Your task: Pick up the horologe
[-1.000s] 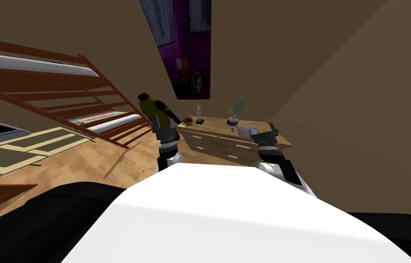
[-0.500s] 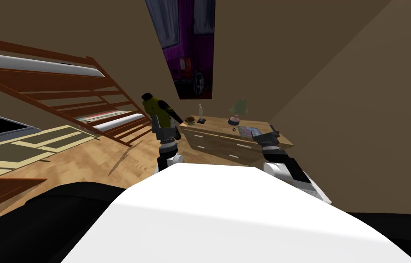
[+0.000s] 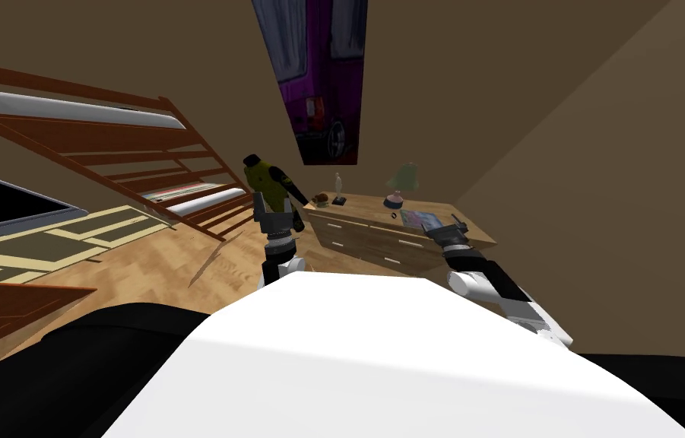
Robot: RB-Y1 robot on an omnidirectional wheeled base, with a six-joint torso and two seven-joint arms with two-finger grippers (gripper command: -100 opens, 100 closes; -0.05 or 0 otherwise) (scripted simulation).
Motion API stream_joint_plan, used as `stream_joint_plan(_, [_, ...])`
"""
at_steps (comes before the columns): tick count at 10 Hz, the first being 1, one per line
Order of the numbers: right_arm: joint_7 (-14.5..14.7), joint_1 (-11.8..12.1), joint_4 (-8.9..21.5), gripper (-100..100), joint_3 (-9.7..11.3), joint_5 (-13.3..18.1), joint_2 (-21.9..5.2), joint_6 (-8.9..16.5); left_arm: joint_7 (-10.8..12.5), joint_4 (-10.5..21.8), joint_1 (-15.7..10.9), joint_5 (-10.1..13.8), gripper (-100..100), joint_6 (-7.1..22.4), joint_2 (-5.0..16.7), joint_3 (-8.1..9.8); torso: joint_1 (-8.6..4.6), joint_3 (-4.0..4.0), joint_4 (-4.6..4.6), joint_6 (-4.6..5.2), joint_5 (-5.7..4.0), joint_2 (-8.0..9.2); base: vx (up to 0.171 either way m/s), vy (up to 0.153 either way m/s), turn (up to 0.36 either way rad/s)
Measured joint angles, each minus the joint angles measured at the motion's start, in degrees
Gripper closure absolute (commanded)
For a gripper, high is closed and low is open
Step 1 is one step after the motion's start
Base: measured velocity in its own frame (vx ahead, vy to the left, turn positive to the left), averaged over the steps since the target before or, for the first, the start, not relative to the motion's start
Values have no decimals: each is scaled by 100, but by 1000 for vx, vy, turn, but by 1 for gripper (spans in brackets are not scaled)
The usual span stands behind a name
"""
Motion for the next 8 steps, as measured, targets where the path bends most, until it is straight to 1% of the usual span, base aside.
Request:
stream_joint_plan(1, [-142, -8, 56, -100, -53, -64, -64, 121, 0, 0, 0, 0, 0, 0, 0, 0, -2, 0, 0, 1, 0, -1, -5, 12, -4])
stream_joint_plan(2, [-256, 12, 62, -100, -89, -99, -109, 171, 0, 0, 0, 0, 0, 0, 0, 0, -9, -2, 0, 2, -1, -4, -5, 35, 71])
stream_joint_plan(3, [-389, 42, 193, -100, -126, -184, -196, 234, 0, 0, 0, 0, 0, 0, 0, 0, -5, -3, -1, 0, -1, -5, -4, 36, 39])
stream_joint_plan(4, [-544, 35, 238, -100, -196, -259, -279, 346, 0, 0, 0, 0, 0, 0, 0, 0, -4, -4, -1, 1, 0, -7, 3, 48, 72])
stream_joint_plan(5, [-724, 89, 297, -100, -315, -393, -415, 472, 0, 0, 0, 0, 0, 0, 0, 0, 0, -4, -2, 0, 1, -8, 1, 43, 27])
stream_joint_plan(7, [-1020, 34, 384, -100, -453, -519, -487, 844, 0, 0, 0, 0, 0, 0, 0, 0, 2, -7, -3, 0, 1, -13, 14, 46, 53])
stream_joint_plan(8, [-1168, 17, 462, -100, -483, -568, -533, 979, 0, 0, 1, 0, 0, 0, 0, 0, 0, -8, -3, 1, 0, -14, 13, 59, 88])
